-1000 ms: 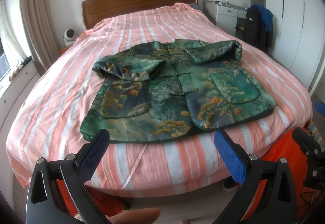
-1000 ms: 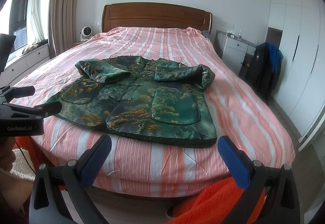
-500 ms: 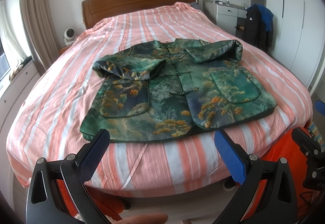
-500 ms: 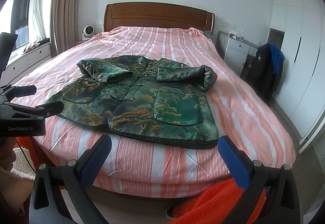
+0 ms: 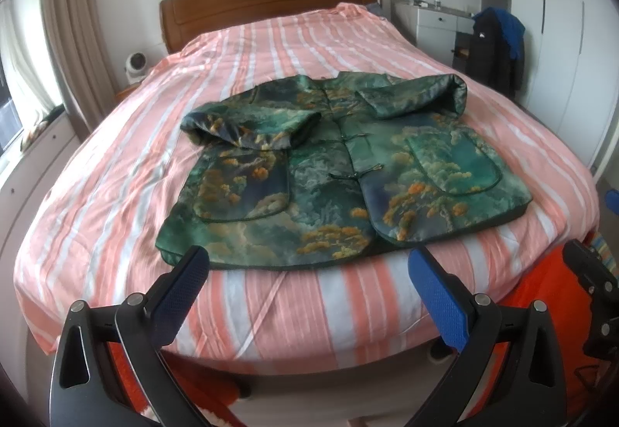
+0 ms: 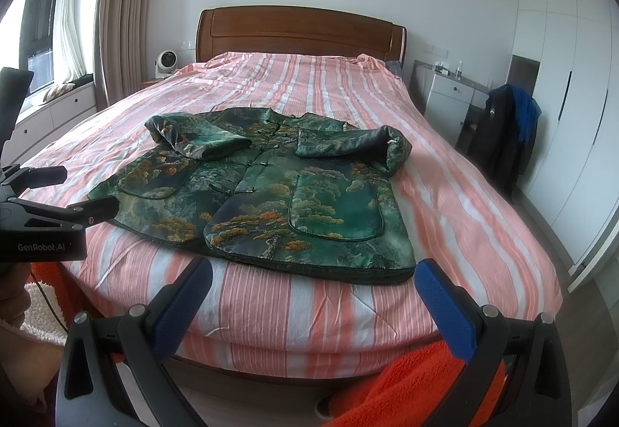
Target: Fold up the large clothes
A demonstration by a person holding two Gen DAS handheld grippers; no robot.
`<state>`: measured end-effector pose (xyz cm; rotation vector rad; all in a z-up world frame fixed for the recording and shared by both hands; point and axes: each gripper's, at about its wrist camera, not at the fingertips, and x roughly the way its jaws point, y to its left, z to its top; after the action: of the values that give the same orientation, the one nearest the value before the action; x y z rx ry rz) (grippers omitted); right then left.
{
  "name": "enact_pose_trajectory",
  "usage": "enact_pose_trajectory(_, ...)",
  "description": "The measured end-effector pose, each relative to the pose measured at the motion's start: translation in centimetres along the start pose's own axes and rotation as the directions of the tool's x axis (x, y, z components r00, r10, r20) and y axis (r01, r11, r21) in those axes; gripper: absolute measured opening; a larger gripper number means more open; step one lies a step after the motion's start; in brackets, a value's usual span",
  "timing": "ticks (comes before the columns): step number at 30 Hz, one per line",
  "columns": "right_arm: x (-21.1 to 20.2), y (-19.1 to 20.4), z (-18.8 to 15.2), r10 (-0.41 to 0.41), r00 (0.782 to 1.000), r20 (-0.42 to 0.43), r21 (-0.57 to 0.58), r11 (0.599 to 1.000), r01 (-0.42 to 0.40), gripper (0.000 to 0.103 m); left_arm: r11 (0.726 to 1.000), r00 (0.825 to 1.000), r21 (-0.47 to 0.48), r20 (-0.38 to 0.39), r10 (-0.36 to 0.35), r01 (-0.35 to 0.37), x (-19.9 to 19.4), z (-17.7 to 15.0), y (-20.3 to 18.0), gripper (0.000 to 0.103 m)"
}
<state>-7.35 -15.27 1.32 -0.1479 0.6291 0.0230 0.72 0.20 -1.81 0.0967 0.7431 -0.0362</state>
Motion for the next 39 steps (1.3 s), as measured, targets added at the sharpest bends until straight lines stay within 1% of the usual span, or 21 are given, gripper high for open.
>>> enact_pose_trajectory(10, 0.0, 0.0, -0.1, -0.001, 1.000, -0.001, -0.001, 1.000, 0.001, 0.103, 1.000, 1.000, 0.005, 0.003, 0.008, -0.008, 0.3, -0.4, -0.1, 0.103)
enact_pose_trajectory(16, 0.1, 0.0, -0.2, -0.002, 1.000, -0.002, -0.001, 1.000, 0.002, 0.103, 1.000, 1.000, 0.019, -0.029, -0.003, 0.003, 0.9, -0.9, -0.5, 0.103)
enact_pose_trajectory(19, 0.1, 0.0, -0.2, -0.003, 1.000, -0.003, -0.001, 1.000, 0.003, 0.103, 1.000, 0.999, 0.029, -0.039, 0.004, -0.003, 1.0, -0.9, -0.6, 0.103)
enact_pose_trajectory(21, 0.1, 0.0, -0.3, -0.003, 1.000, -0.005, -0.001, 1.000, 0.003, 0.103, 1.000, 1.000, 0.020, -0.029, 0.001, -0.001, 0.9, -0.8, -0.4, 0.103)
enact_pose_trajectory(25, 0.1, 0.1, -0.3, -0.003, 1.000, -0.006, -0.002, 1.000, 0.003, 0.103, 1.000, 1.000, -0.006, 0.001, 0.016, -0.016, 0.7, -0.3, 0.3, 0.103)
enact_pose_trajectory(27, 0.1, 0.1, -0.4, -0.003, 1.000, -0.005, -0.002, 1.000, 0.003, 0.103, 0.999, 0.998, -0.015, 0.039, 0.048, -0.048, 0.5, -0.1, 0.9, 0.103)
enact_pose_trajectory(28, 0.2, 0.1, -0.4, -0.003, 1.000, -0.004, -0.002, 1.000, 0.003, 0.103, 0.997, 0.994, -0.013, 0.066, 0.082, -0.081, 0.3, 0.0, 1.1, 0.103)
enact_pose_trajectory(30, 0.2, 0.1, -0.4, -0.003, 1.000, -0.006, -0.002, 1.000, 0.003, 0.103, 0.981, 0.974, -0.007, 0.118, 0.193, -0.194, 0.2, 0.1, 1.5, 0.103)
enact_pose_trajectory(31, 0.2, 0.1, -0.4, -0.003, 1.000, -0.005, -0.002, 1.000, 0.003, 0.103, 0.974, 0.967, -0.002, 0.120, 0.225, -0.226, 0.3, 0.1, 1.7, 0.103)
enact_pose_trajectory(32, 0.2, 0.1, -0.4, -0.003, 1.000, -0.005, -0.002, 1.000, 0.003, 0.103, 0.973, 0.967, -0.005, 0.113, 0.230, -0.231, 0.4, 0.2, 2.1, 0.103)
enact_pose_trajectory(33, 0.2, 0.1, -0.4, -0.003, 1.000, -0.005, -0.002, 1.000, 0.003, 0.103, 0.976, 0.972, -0.017, 0.093, 0.216, -0.216, 0.6, 0.2, 2.6, 0.103)
enact_pose_trajectory(34, 0.1, 0.0, -0.4, -0.003, 1.000, -0.005, -0.002, 1.000, 0.003, 0.103, 0.982, 0.980, -0.034, 0.063, 0.189, -0.187, 1.0, 0.2, 3.2, 0.103)
enact_pose_trajectory(36, 0.2, 0.0, -0.4, -0.003, 1.000, -0.004, -0.001, 1.000, 0.003, 0.103, 0.987, 0.988, -0.061, 0.014, 0.151, -0.150, 1.6, 0.0, 4.2, 0.103)
enact_pose_trajectory(37, 0.2, 0.0, -0.4, -0.002, 1.000, -0.005, -0.002, 1.000, 0.002, 0.103, 0.987, 0.989, -0.072, 0.001, 0.146, -0.146, 2.0, -0.1, 4.6, 0.103)
enact_pose_trajectory(39, 0.2, 0.0, -0.4, 0.000, 1.000, -0.004, -0.003, 1.000, 0.000, 0.103, 0.980, 0.985, -0.100, -0.035, 0.167, -0.170, 2.8, -0.4, 5.6, 0.103)
